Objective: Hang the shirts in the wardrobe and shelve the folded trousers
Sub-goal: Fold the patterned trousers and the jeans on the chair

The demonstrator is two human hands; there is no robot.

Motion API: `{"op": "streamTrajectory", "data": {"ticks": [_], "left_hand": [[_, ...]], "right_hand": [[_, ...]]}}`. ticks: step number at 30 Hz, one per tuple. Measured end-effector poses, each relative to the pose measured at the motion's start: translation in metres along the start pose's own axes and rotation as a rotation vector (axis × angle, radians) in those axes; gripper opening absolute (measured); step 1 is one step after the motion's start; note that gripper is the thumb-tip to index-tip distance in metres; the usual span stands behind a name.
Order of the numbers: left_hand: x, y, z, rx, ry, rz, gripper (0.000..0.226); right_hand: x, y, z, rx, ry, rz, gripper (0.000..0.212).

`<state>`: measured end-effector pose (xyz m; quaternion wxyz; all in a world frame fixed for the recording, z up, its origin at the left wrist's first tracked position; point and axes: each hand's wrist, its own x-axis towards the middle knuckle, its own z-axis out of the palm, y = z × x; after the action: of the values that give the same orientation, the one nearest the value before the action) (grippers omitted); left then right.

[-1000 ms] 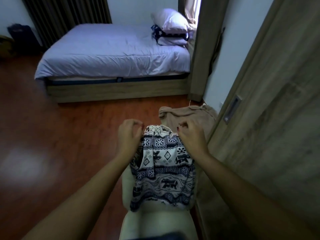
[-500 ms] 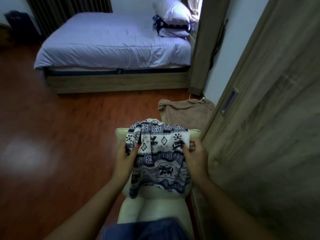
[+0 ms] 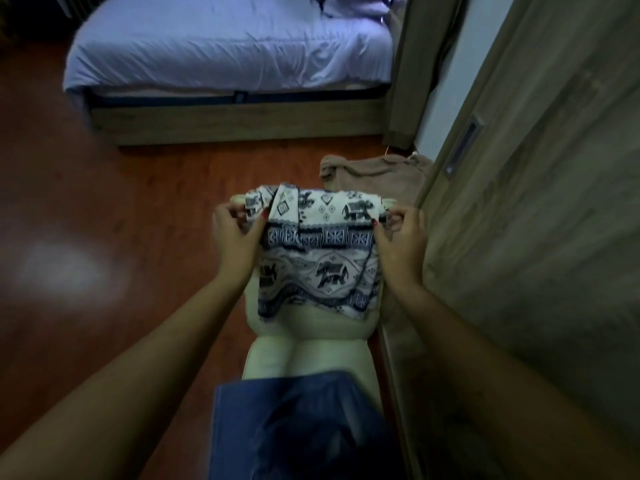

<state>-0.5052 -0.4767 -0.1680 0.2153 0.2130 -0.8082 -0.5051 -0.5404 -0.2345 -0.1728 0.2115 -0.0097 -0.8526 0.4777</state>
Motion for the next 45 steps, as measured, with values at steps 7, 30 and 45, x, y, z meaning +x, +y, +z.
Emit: {"op": "streamTrajectory", "data": {"ticks": [7, 30, 45], "left_hand": [[-0.067, -0.074, -0.02, -0.038, -0.083, -0.203, 0.03], [-0.283, -0.385, -0.036, 0.096, -0.753, -0.672, 0.057], [-0.268, -0.356, -0.022, -0.092, -0.646, -0.565, 0.024]], "right_hand": [[-0.094, 0.059, 0.001, -0.075, -0.312, 0.099, 0.019], [-0.345, 0.263, 0.006, -0.553, -1.04, -0.009, 0.06], [-0.332, 0.254, 0.007, -0.586, -0.972, 0.326, 0.052]]}}
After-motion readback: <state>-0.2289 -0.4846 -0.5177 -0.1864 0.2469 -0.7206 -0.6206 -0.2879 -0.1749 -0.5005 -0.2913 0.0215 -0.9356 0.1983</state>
